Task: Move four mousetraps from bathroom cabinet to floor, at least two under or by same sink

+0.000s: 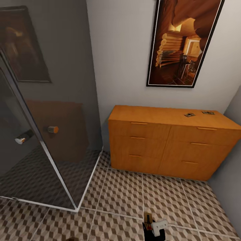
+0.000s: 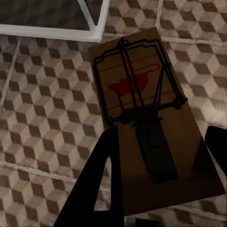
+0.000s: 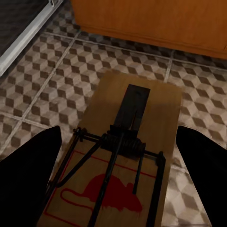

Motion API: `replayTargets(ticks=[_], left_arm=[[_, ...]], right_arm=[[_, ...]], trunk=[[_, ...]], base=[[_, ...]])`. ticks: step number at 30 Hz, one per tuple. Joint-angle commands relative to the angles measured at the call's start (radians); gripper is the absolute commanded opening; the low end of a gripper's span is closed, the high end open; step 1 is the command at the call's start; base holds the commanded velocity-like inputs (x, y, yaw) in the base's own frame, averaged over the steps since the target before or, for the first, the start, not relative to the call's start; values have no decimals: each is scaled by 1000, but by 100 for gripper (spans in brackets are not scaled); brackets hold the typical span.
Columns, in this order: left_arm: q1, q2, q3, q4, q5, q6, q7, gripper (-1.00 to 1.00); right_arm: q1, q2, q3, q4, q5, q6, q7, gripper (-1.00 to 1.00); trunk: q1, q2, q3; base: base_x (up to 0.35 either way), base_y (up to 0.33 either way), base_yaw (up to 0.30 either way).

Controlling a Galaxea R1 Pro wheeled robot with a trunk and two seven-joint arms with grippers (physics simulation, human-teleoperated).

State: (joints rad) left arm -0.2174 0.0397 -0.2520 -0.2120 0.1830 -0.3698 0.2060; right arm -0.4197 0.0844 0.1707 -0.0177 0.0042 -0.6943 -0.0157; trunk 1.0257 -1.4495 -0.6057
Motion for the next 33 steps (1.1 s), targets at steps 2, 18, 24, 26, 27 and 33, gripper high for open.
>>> replayTargets(ticks=[2, 18, 24, 26, 27, 33], left_arm=[[-1, 0, -9, 0, 9, -3, 4, -100], [0, 0, -9, 0, 9, -3, 4, -100], [0, 0, -9, 0, 9, -3, 4, -100], [0, 0, -9, 0, 9, -3, 4, -100], [0, 0, -9, 0, 9, -3, 4, -100], [0, 0, -9, 0, 9, -3, 4, -100]], right_arm=[[-1, 0, 3, 1, 0, -3, -1, -100], [-1, 0, 4, 1, 0, -2, -2, -100], [-1, 0, 4, 1, -1, -2, -1, -100], [-1, 0, 4, 1, 0, -2, -1, -100], [-1, 0, 4, 1, 0, -2, -1, -100], [-1, 0, 4, 1, -1, -2, -1, -100]], trunk=[[-1, -1, -1], [-1, -1, -1], [-1, -1, -1], [-1, -1, -1], [-1, -1, -1], [-1, -1, -1]], base=[[-316, 0, 259], [-109, 0, 244], [-1, 0, 243], [0, 0, 243], [0, 0, 243], [0, 0, 243]])
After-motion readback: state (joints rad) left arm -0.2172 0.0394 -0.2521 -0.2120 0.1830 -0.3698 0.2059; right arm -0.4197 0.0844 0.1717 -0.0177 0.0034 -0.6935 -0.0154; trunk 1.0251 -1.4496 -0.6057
